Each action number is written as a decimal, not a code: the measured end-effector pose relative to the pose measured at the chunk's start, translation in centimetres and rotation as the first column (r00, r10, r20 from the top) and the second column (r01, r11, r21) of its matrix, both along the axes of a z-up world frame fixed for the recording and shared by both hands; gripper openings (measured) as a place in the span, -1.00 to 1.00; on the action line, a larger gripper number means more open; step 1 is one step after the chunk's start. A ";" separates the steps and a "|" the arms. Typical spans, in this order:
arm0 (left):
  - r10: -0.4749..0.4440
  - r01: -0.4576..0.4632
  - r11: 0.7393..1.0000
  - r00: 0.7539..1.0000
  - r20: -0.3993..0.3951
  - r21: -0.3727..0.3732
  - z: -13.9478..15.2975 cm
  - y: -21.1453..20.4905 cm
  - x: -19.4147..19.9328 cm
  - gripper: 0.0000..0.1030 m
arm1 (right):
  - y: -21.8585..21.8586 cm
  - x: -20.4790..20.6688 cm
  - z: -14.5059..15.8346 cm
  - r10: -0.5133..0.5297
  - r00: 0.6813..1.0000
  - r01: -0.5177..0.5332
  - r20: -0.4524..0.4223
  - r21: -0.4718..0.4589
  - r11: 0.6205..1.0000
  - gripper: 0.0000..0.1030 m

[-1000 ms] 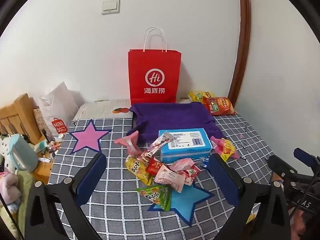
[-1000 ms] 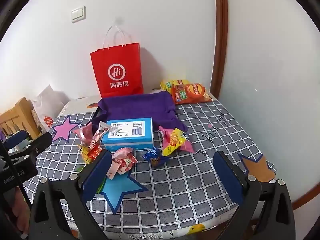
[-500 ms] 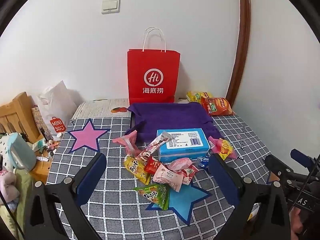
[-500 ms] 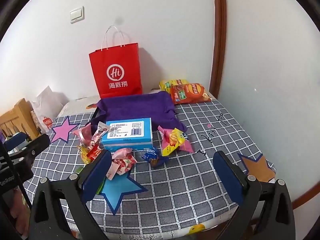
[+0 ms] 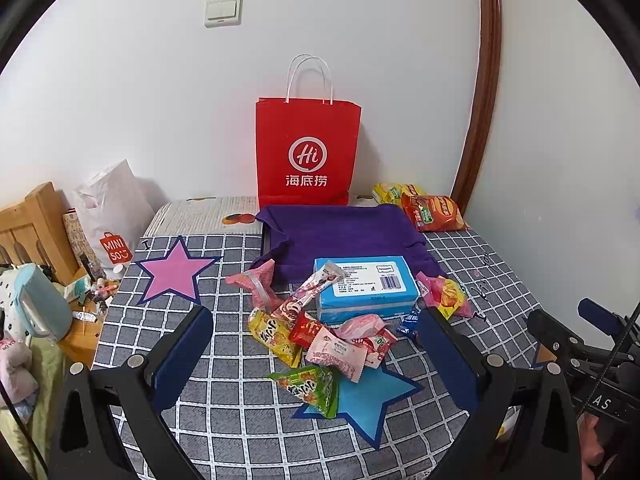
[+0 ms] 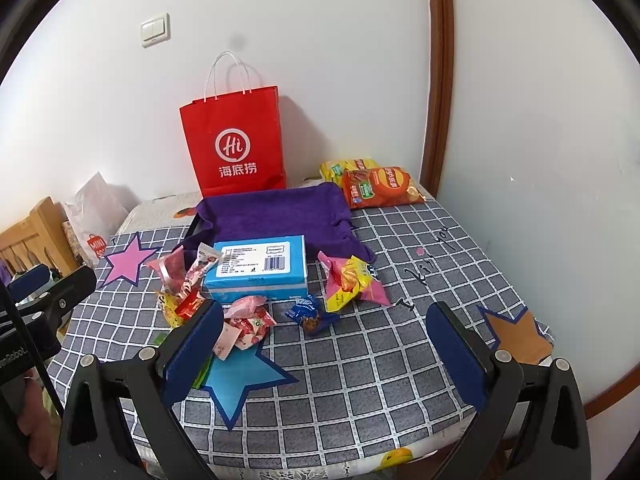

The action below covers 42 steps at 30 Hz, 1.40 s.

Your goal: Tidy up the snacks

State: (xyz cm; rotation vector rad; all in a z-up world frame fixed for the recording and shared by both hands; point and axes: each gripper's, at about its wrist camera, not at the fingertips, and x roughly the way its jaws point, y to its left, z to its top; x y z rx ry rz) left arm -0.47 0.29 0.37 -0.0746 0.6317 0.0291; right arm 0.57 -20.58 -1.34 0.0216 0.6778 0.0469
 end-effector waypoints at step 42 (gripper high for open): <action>-0.003 0.003 0.999 1.000 -0.006 -0.033 -0.6 0.7 -0.2 0.99 | 0.2 -0.4 -0.2 0.004 1.000 -0.004 0.010 0.001 1.000 0.95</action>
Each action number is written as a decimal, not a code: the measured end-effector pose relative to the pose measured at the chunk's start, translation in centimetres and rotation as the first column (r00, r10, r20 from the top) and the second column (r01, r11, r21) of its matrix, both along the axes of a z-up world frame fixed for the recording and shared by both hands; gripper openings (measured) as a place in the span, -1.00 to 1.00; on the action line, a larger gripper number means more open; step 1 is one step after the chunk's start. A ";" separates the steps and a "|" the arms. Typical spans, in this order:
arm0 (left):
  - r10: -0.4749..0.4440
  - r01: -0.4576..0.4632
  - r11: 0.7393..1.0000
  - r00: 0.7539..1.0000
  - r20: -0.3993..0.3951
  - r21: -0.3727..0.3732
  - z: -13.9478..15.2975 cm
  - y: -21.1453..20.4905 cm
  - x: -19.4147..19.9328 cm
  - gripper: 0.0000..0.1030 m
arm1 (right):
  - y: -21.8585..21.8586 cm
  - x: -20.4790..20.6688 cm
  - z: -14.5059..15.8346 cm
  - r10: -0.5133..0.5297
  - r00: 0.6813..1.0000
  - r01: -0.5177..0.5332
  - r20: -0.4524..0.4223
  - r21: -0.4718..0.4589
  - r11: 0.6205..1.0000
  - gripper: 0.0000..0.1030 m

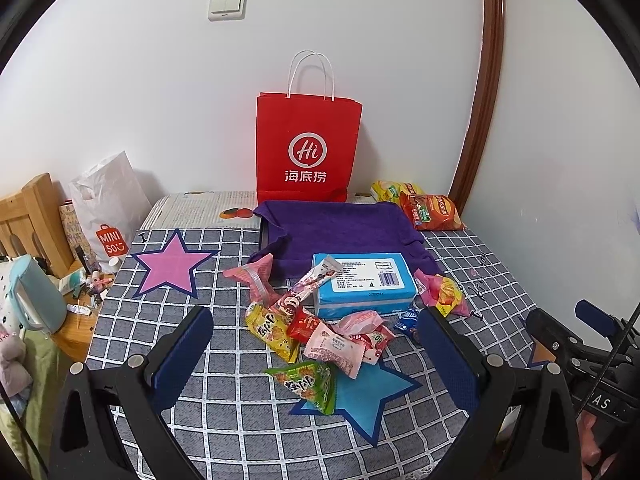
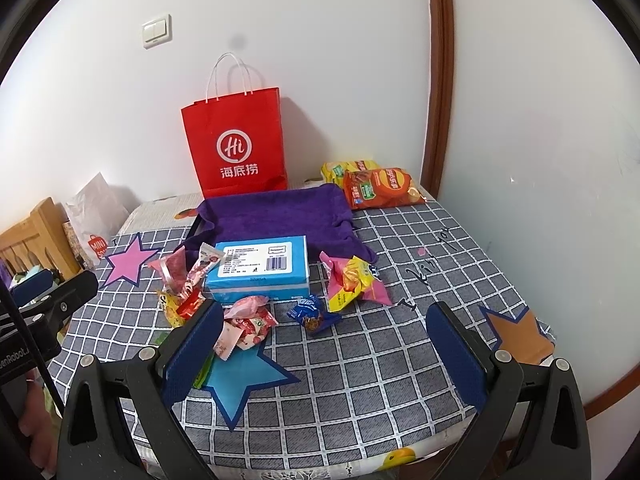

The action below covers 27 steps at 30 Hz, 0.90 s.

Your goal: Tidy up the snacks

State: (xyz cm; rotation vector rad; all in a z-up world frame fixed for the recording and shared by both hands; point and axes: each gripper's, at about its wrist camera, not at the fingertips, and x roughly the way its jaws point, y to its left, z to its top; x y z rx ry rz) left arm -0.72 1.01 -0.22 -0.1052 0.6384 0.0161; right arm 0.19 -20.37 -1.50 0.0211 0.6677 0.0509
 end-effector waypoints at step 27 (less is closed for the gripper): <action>0.009 -0.009 1.000 1.000 -0.024 -0.019 -1.0 1.0 1.2 0.98 | -0.3 0.6 -1.3 -0.004 1.000 0.004 0.016 0.005 1.000 0.95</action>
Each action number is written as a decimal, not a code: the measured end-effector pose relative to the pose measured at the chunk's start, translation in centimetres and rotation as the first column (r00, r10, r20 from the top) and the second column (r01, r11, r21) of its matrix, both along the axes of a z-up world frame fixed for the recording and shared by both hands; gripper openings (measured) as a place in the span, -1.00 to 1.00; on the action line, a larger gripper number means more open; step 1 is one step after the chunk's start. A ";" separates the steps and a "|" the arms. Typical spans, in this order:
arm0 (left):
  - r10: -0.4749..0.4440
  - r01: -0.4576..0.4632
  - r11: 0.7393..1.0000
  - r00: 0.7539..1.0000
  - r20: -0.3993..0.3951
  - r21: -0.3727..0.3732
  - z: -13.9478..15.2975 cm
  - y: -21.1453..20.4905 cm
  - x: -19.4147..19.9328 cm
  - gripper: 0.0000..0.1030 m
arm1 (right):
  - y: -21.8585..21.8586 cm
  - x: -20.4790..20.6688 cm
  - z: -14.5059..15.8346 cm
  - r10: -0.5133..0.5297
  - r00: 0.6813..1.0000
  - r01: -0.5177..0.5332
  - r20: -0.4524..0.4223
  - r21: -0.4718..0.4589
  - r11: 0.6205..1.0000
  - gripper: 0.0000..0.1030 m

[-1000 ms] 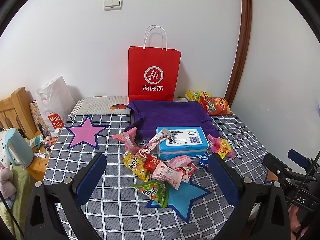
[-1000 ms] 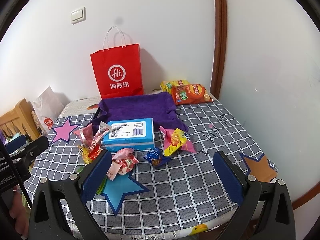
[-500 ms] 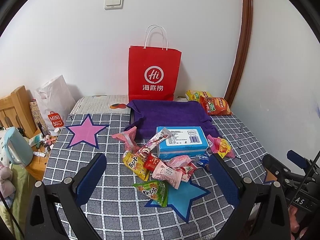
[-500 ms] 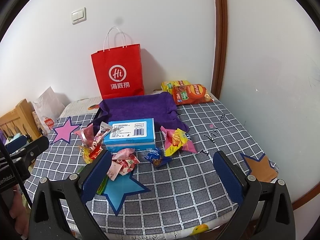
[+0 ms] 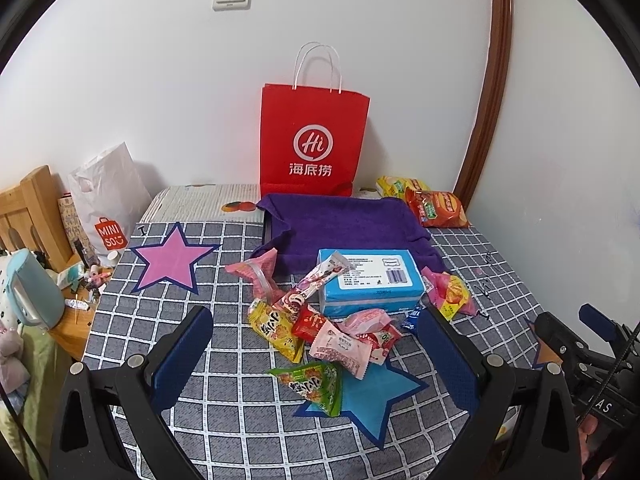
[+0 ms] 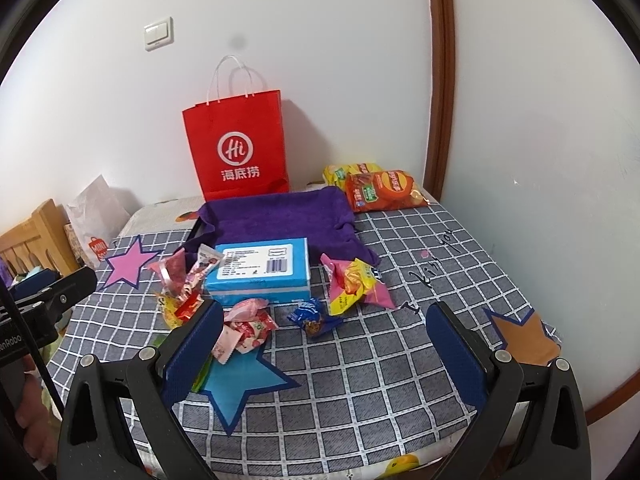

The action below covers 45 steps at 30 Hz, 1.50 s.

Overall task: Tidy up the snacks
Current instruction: 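Grasp the pink wafer packet with left tool while right tool grasps pink-yellow chip bag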

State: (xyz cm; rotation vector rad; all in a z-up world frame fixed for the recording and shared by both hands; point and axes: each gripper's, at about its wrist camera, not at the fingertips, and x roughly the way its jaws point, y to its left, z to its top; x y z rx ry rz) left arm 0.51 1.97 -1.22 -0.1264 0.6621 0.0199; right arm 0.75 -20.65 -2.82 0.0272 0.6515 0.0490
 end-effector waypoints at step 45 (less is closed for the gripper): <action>0.075 -0.097 0.991 0.975 -0.210 -0.094 -11.5 8.8 13.2 0.83 | -2.7 20.8 -17.4 0.016 0.957 -0.009 -0.291 0.026 1.000 0.70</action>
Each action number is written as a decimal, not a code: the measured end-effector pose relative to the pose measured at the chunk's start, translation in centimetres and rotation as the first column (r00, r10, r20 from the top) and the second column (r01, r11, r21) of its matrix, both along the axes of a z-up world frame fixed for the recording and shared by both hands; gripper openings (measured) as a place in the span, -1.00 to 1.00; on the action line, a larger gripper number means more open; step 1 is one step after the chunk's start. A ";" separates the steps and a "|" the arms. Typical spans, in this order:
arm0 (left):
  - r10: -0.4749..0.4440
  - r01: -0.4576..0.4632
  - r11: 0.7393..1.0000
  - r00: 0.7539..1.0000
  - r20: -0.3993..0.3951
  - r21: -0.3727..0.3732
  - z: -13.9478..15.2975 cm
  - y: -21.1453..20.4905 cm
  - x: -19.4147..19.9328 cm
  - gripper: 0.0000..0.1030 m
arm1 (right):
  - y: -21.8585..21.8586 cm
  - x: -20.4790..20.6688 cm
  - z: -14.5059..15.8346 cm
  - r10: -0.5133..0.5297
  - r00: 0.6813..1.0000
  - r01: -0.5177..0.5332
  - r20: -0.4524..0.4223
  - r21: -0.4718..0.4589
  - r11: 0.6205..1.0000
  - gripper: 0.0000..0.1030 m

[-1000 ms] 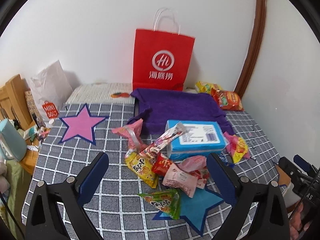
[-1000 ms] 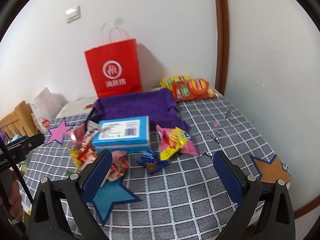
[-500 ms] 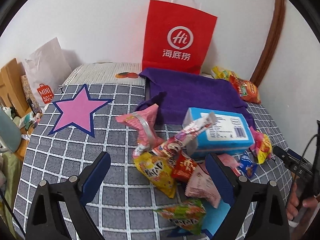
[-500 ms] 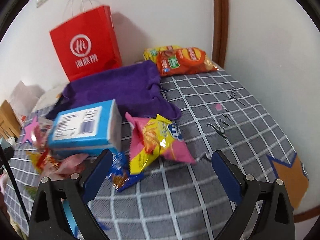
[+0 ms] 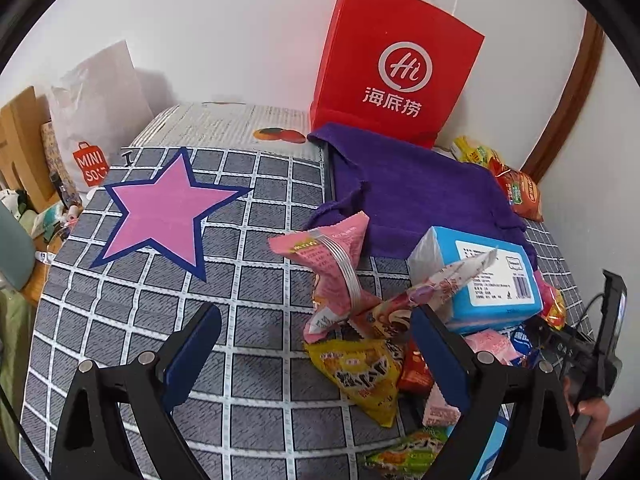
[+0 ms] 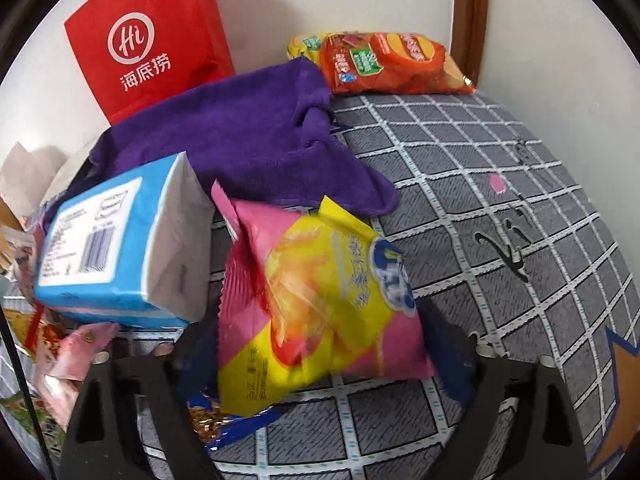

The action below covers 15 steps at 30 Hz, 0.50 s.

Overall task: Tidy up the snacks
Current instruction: 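Grasp the pink wafer packet with left tool while right tool grasps pink-yellow chip bag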

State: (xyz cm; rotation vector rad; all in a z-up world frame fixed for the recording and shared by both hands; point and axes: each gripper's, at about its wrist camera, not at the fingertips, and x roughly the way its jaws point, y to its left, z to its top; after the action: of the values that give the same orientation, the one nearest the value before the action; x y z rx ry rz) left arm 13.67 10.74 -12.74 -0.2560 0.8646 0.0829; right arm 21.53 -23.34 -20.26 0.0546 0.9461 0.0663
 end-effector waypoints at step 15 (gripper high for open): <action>0.019 -0.019 1.000 0.995 -0.102 0.004 -3.9 -0.5 5.4 0.20 | -1.5 -3.2 1.8 -0.003 0.999 0.002 0.044 0.032 0.999 0.57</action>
State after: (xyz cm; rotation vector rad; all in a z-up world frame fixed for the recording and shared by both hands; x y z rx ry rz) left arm 19.03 10.25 -16.59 -0.2586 0.9639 0.1158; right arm 18.32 -24.88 -18.49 0.0839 0.9006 0.0799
